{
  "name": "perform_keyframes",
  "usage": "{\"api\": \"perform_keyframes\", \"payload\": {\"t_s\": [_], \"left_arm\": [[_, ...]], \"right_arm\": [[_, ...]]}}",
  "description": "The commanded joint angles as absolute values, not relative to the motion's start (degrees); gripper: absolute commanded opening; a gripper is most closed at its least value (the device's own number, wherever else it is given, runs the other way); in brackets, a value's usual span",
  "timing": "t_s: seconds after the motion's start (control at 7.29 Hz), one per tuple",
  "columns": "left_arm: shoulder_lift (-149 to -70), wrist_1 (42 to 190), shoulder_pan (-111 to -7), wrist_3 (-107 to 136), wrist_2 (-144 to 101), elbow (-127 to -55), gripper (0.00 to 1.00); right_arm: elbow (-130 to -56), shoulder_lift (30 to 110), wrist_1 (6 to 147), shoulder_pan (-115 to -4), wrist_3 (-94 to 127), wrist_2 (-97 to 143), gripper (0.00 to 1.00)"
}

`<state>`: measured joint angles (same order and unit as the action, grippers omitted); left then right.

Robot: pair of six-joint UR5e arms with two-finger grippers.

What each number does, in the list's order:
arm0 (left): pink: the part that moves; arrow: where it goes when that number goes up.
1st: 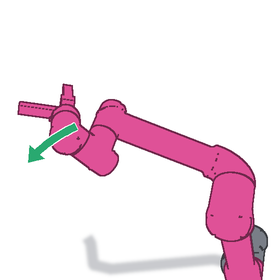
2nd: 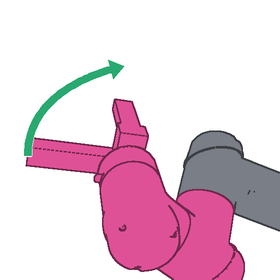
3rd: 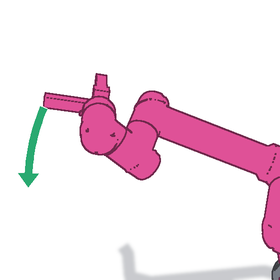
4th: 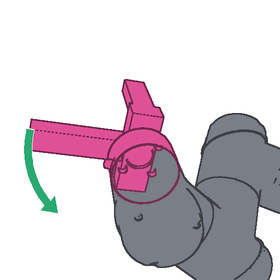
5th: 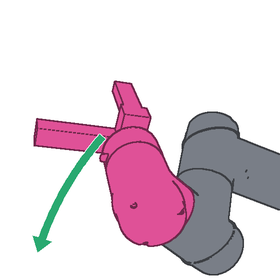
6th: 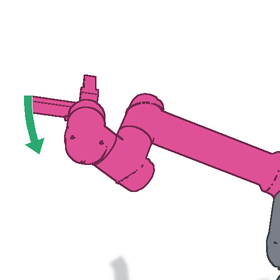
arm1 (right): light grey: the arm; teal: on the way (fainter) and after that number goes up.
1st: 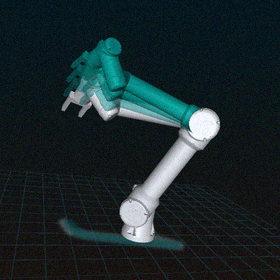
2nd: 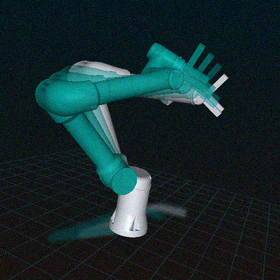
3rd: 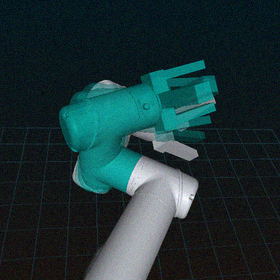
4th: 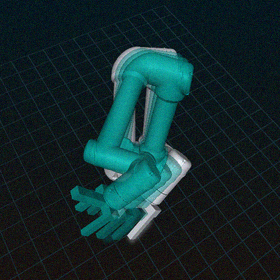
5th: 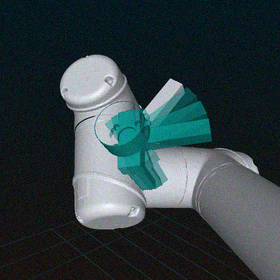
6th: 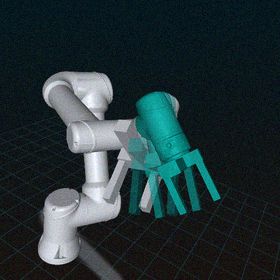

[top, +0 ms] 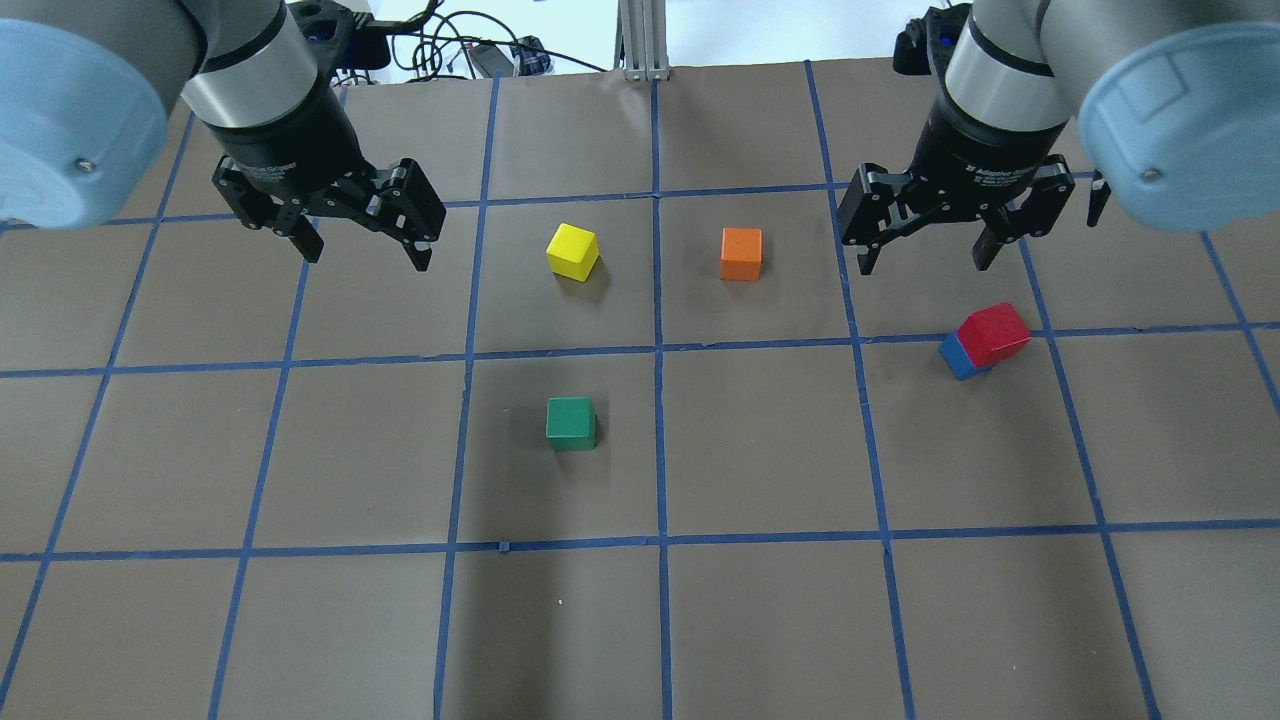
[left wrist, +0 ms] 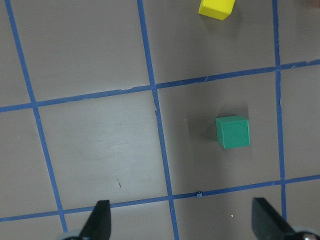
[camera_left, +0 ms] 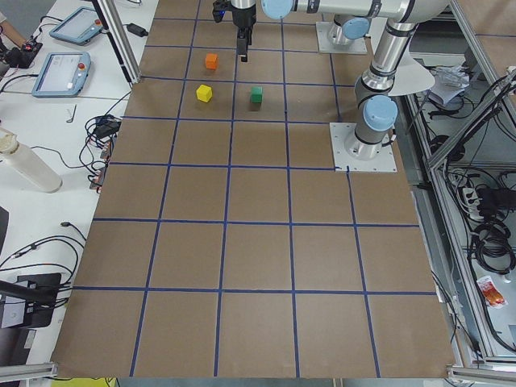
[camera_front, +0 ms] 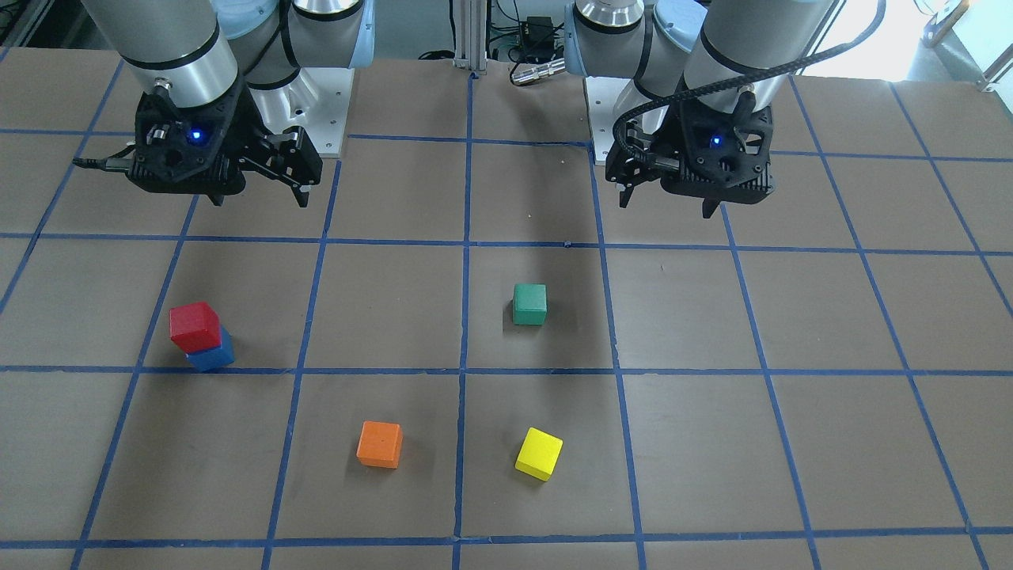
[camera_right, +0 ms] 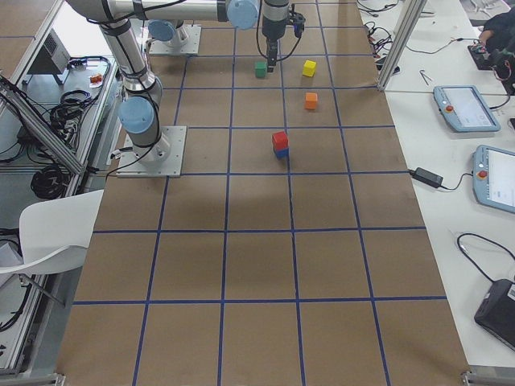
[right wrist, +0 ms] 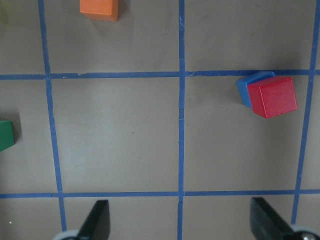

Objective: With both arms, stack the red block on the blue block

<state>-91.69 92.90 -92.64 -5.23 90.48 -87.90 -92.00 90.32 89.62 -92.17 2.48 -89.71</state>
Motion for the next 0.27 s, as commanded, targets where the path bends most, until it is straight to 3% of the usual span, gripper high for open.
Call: {"api": "perform_keyframes", "payload": {"t_s": [0.0,0.14], "left_arm": [[-91.67,92.9,-92.64,-5.27,90.44,-87.8,1.0],[-91.67,92.9,-92.55,-5.27,90.44,-87.89,1.0]], "right_arm": [[-90.88,90.35,89.3,-92.28,2.55,-90.0,1.0],[-90.88,90.35,89.04,-92.29,2.55,-90.0,1.0]]}}
